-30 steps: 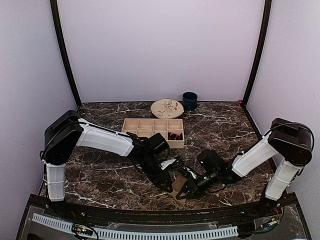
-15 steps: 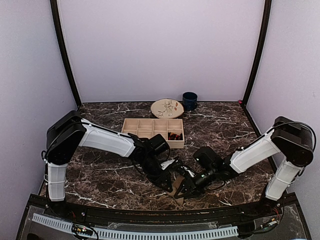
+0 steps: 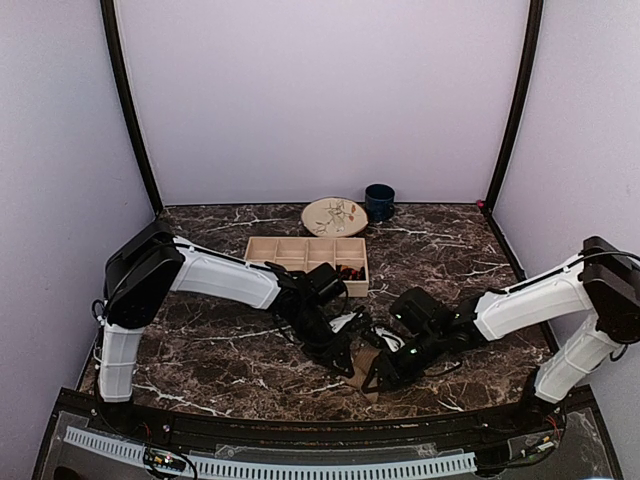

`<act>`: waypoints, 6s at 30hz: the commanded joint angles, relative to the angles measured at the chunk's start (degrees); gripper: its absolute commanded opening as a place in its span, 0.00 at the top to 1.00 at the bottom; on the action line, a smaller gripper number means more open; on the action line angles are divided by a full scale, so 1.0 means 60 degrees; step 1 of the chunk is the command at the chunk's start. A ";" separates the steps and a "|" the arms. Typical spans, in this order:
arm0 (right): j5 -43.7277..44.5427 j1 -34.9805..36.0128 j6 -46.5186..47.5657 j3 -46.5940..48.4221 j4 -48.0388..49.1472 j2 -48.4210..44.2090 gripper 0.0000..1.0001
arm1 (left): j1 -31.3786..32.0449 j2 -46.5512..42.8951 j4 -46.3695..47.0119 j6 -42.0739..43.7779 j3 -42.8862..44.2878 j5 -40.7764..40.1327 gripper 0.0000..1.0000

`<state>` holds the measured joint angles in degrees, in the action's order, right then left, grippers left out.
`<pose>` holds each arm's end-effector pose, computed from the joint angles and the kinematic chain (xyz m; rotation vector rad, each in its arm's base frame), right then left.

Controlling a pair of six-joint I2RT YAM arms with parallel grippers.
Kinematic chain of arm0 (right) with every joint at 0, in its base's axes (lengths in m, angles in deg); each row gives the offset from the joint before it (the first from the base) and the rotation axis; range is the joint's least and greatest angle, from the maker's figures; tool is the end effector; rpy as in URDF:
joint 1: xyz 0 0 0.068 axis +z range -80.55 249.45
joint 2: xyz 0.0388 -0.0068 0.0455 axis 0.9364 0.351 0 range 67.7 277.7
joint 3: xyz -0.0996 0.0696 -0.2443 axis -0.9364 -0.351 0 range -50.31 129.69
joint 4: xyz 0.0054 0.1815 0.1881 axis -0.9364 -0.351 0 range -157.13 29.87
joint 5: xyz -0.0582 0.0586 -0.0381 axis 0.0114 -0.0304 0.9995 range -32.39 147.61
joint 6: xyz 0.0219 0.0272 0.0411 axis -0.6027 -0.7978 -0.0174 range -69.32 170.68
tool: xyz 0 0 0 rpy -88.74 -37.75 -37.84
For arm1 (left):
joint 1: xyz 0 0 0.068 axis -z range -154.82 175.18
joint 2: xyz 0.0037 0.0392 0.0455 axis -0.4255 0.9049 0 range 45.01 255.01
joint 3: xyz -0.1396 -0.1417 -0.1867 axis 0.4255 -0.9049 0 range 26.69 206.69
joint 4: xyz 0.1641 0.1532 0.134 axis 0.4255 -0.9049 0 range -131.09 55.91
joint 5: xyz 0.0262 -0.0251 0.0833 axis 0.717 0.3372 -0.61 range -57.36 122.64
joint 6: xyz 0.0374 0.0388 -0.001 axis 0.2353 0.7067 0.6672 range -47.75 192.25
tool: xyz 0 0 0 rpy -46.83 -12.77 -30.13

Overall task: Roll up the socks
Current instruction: Roll the sock at the center of the board.

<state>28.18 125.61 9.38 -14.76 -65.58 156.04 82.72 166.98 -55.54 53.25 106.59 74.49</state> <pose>0.1323 0.2286 0.1293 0.5912 -2.8535 -1.1246 0.2090 -0.3727 0.1279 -1.1508 -2.5357 1.2366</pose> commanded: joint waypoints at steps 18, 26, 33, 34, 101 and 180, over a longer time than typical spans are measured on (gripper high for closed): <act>0.6081 0.1942 0.1884 0.1167 -0.2780 -0.1504 0.61 | -0.0156 0.0896 -0.1808 0.0066 0.0515 0.0548 0.98; 0.7368 0.3067 0.2675 0.1679 -0.3138 -0.1601 0.50 | -0.0185 0.1094 -0.2174 0.0202 0.0831 0.0609 0.98; 0.7896 0.3783 0.3373 0.2344 -0.3245 -0.0793 0.46 | -0.0215 0.1215 -0.2352 0.0365 0.0968 0.0726 0.98; 0.7907 0.3842 0.3456 0.2424 -0.3283 -0.0647 0.46 | -0.0226 0.1219 -0.2369 0.0393 0.0970 0.0750 0.98; 0.4717 0.2792 0.2811 0.1058 -0.1506 0.0580 0.95 | -0.0991 -0.0259 -0.0490 -0.0854 -0.0794 -0.0552 0.61; -0.3676 -0.1069 0.1111 -0.0006 0.1261 0.1668 0.95 | 0.0118 -0.2130 0.1509 0.1616 -0.1666 -0.0716 0.65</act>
<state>7.61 119.64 16.63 -14.67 -59.57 164.32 83.16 159.09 -45.73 60.96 97.89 71.08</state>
